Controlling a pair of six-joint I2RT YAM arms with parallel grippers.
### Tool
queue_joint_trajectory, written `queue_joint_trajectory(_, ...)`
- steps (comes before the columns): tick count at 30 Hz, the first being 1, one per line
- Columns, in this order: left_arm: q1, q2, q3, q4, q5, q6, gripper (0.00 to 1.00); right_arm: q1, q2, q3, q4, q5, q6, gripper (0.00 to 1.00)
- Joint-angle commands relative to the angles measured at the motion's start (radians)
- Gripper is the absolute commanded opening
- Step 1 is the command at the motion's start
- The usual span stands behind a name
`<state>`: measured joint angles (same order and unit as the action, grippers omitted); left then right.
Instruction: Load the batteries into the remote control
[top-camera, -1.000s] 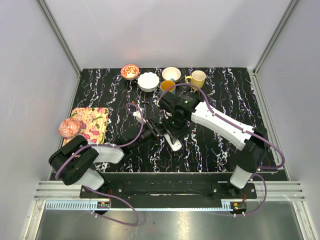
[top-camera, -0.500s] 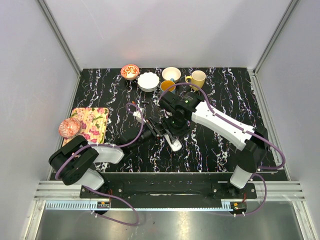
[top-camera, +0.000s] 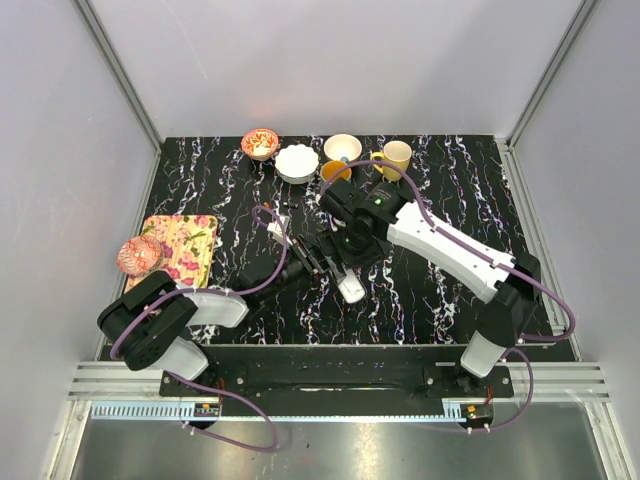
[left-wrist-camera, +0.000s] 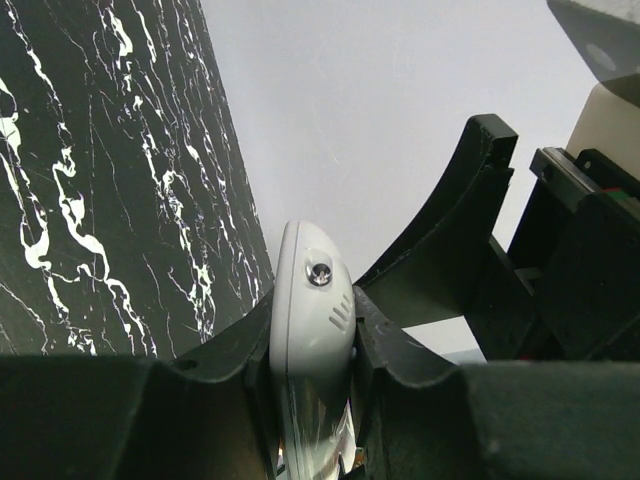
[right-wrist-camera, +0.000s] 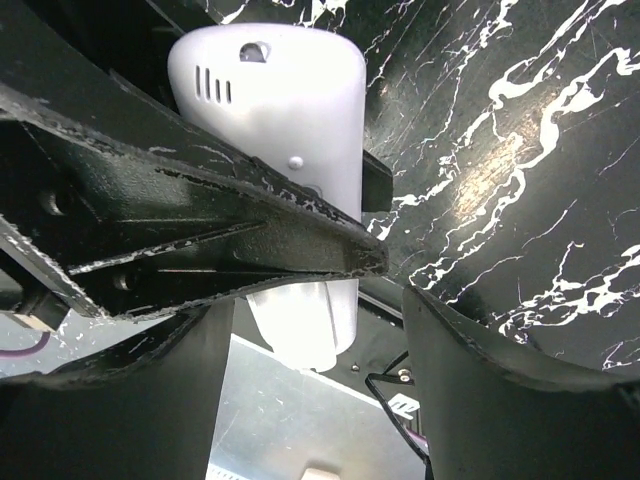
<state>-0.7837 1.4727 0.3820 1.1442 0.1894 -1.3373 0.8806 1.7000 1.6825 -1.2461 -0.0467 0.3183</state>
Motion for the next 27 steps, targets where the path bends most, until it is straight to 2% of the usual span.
queue_joint_trajectory(1, -0.008, -0.002, 0.005, 0.138, 0.015, -0.022, 0.00, -0.002, -0.033, 0.048, 0.068, -0.024, 0.022, 0.75)
queue_joint_trajectory(9, -0.009, 0.014, 0.006, 0.140, 0.013, -0.025, 0.00, -0.002, -0.046, 0.097, 0.083, -0.032, 0.039, 0.79)
queue_joint_trajectory(15, 0.003, 0.002, -0.003, 0.129, 0.010, -0.023, 0.00, -0.009, -0.149, 0.062, 0.092, 0.013, 0.050, 0.83)
queue_joint_trajectory(18, 0.029, -0.009, -0.008, 0.124, 0.025, -0.034, 0.00, -0.031, -0.268, -0.055, 0.176, 0.040, 0.083, 0.85)
queue_joint_trajectory(20, 0.058, -0.020, -0.017, 0.143, 0.050, -0.049, 0.00, -0.054, -0.388, -0.194, 0.258, 0.031, 0.114, 0.87)
queue_joint_trajectory(25, 0.119, -0.032, -0.040, 0.218, 0.142, -0.100, 0.00, -0.159, -0.661, -0.540, 0.641, -0.109, 0.205, 0.93)
queue_joint_trajectory(27, 0.136, -0.034, -0.046, 0.230, 0.186, -0.117, 0.00, -0.184, -0.691, -0.595, 0.742, -0.201, 0.229, 0.97)
